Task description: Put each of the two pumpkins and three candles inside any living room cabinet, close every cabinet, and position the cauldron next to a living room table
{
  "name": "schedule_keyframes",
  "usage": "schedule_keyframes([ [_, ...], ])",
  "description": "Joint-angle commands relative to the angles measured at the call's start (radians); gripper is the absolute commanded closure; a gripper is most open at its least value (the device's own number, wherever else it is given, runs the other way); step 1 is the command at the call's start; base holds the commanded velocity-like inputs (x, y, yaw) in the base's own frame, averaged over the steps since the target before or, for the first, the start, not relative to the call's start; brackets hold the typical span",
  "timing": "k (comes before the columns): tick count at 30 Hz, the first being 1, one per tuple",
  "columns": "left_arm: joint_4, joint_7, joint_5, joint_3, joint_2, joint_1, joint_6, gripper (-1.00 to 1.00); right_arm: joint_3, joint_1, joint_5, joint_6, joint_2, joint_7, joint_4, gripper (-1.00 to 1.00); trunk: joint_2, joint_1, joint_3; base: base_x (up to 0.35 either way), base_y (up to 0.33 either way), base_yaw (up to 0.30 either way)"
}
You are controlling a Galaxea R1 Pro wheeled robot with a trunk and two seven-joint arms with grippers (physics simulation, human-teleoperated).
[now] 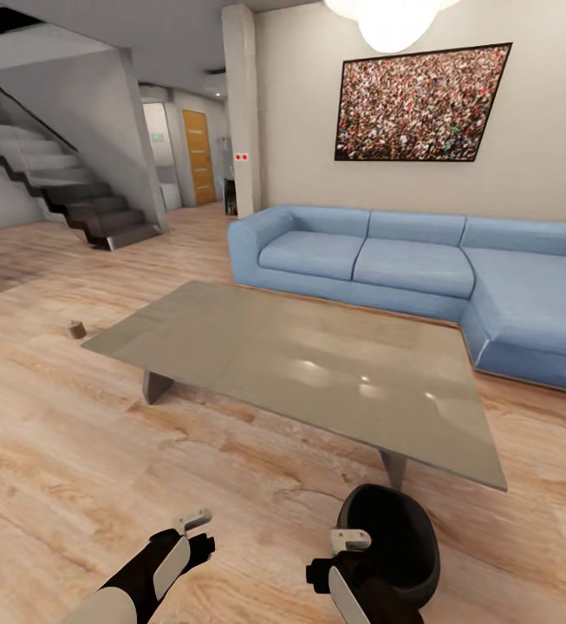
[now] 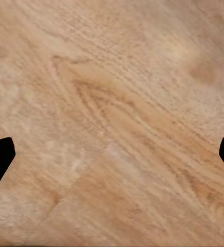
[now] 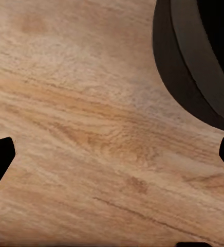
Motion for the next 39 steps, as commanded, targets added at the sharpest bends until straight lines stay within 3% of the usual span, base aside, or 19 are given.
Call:
schedule_keyframes([
  [1, -0.002, 0.008, 0.01, -0.009, 0.001, 0.0, 0.003, -1.0, 0.004, 0.0, -0.01, 0.002, -0.001, -0.01, 0.0, -1.0, 0.0, 0.0, -0.001, 0.0, 0.0, 0.281],
  [39, 0.007, 0.009, 0.01, -0.01, -0.002, 0.0, 0.002, -1.0, 0.009, 0.0, -0.009, 0.002, -0.001, -0.01, 0.006, -1.0, 0.0, 0.0, -0.022, 0.005, -0.019, 0.277],
])
